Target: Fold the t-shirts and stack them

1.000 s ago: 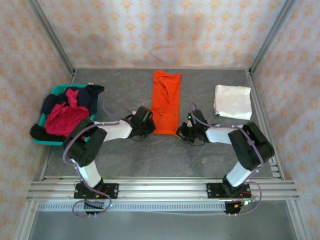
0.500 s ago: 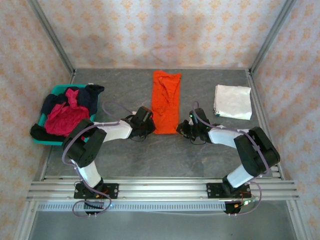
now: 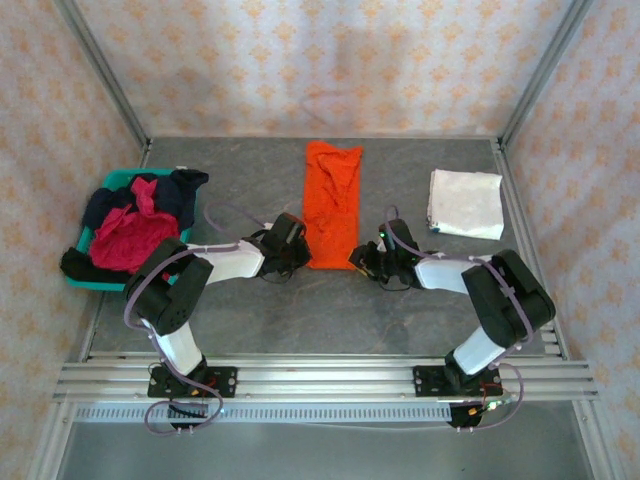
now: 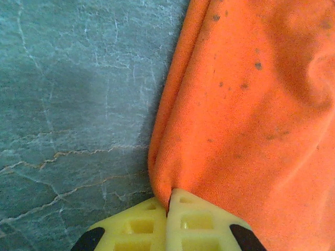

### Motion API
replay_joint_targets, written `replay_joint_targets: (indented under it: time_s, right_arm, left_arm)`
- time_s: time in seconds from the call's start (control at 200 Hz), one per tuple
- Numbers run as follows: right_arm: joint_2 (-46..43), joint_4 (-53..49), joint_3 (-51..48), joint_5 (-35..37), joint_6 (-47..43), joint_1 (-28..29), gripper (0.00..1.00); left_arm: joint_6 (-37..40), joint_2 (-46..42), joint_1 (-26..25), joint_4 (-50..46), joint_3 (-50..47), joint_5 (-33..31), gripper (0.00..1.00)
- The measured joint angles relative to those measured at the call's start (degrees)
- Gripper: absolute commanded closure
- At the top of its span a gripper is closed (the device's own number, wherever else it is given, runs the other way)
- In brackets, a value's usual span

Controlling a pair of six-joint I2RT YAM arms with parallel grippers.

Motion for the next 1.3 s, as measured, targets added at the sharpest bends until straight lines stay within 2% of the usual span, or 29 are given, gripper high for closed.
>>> replay_joint_targets:
  time_s: [0.09,0.15,0.24,0.325,0.475,0.651,0.961,1.301]
  right_arm:
    - [0.9,0.59,0.0,-0.52,0.33,0.0,0.62]
    - [1.4,0.96,0.0,-0.79,0.26,0.0,0.66]
    - [1.88,1.46,0.11,-1.33,0.59,0.0,0.8]
    - [2.21,1.73,0.17,-1.92,0.07,0.0,1.0]
    - [1.55,0.79,0.22,-1.99,-0.63,0.0,1.0]
    - [-4.92,-2.27,-1.18,-1.79,-1.49,0.37,1.0]
    - [-20.68,-9.88,-10.54,-0.68,0.28,5.55,1.0]
    - [-41.22,-24.11,-12.0,2.69,4.42,12.02,1.0]
  left_arm:
    - [0.0,0.0,-0.11,0.0,0.0,-0.02,1.0]
    - [0.0,0.0,-0.22,-0.02,0.0,-0.17,1.0]
    - [0.0,0.0,-0.31,-0.04,0.0,-0.17,1.0]
    - [0.0,-0.04,-0.31,-0.07,0.0,-0.17,1.0]
    - [0.0,-1.05,-0.33,-0.37,-0.79,-0.22,1.0]
    - [-0.22,-5.29,-2.43,-2.05,-3.37,-0.9,1.0]
    - [-5.42,-17.88,-10.51,-8.94,-10.99,-3.98,1.0]
    - [-13.31,-28.55,-20.5,-19.21,-11.3,-8.37,1.0]
